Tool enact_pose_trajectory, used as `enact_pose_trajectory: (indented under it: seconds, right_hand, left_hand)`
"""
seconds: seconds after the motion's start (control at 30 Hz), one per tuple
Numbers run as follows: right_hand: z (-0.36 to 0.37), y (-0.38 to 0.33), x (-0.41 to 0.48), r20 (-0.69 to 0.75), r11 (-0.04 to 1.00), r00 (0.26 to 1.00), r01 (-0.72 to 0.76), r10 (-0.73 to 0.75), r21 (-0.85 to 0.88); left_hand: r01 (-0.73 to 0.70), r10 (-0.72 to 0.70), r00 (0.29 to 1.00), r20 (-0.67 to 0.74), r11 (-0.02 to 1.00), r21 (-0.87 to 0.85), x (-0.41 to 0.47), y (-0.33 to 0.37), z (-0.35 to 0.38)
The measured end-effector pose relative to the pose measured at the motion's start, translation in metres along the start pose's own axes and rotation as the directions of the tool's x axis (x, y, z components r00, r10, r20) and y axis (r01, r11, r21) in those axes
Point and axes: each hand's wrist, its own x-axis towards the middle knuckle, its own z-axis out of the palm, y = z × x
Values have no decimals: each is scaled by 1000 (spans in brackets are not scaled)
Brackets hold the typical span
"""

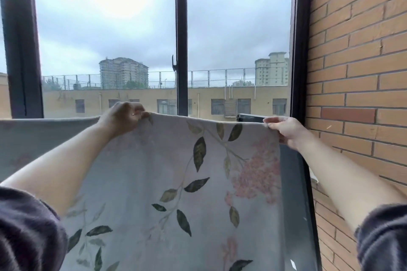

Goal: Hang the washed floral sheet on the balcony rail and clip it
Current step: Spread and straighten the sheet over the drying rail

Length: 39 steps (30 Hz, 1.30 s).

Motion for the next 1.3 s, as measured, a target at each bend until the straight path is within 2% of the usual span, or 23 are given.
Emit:
enact_pose_trajectory:
  seconds: [0.07,0.1,0.2,0.27,0.3,0.37,0.4,0.47,0.53,0.6,0.67,0.73,0.8,0.9,1.03,1.1,1.17,1.27,1.3]
  right_hand:
    - [6,-8,7,44,986,999,27,-20,-162]
    - [9,-11,11,23,972,999,42,-38,-231]
    - [13,-23,19,-77,889,988,88,-137,-449]
    - [13,-36,21,-95,774,973,107,-212,-624]
    - [13,-42,21,-92,714,966,113,-242,-691]
    - [8,-54,27,-43,604,963,131,-264,-786]
    - [3,-57,29,-5,578,973,134,-232,-805]
    - [-12,-62,34,79,628,994,113,-81,-770]
    - [-26,-63,36,117,730,988,7,99,-683]
    - [-35,-60,38,149,804,971,-65,187,-591]
    - [-33,-59,43,163,837,978,-23,133,-546]
    - [-29,-59,52,146,811,989,60,32,-582]
    - [-26,-59,57,135,764,991,102,-19,-637]
    - [-29,-57,63,133,701,990,134,-56,-700]
    - [-28,-56,66,132,687,985,169,-106,-707]
    - [-23,-54,67,151,639,979,206,-140,-741]
    - [-16,-54,69,139,580,969,234,-204,-781]
    - [-11,-56,74,63,552,943,244,-326,-797]
    - [-10,-56,75,68,522,942,242,-330,-818]
  left_hand:
    - [-59,27,973,230,990,132,1,-10,-4]
    - [-86,43,964,263,984,155,4,-16,-3]
    - [-114,89,983,158,981,155,9,-28,2]
    - [-102,95,994,61,987,126,9,-27,7]
    - [-102,97,994,53,989,103,9,-28,10]
    - [-122,96,979,178,982,143,9,-28,5]
    - [-149,102,963,249,973,176,9,-31,1]
    - [-182,125,948,292,967,177,8,-38,-7]
    - [-154,144,964,223,988,28,6,-45,-9]
    - [-115,125,980,155,991,-71,6,-46,-7]
    - [-94,102,991,87,992,-87,2,-42,-4]
    - [-114,116,993,23,991,-72,-1,-40,-1]
    - [-129,132,991,37,989,-72,-1,-46,-1]
    - [-124,125,983,135,992,-22,-1,-56,-7]
    - [-38,45,994,98,997,-74,-6,-53,-17]
    - [6,0,996,95,998,-64,-4,-51,-18]
    - [29,-26,999,48,998,-61,-4,-53,-16]
    - [8,-13,990,-142,999,-32,-4,-55,-10]
    - [10,-15,989,-144,999,-33,-4,-54,-9]
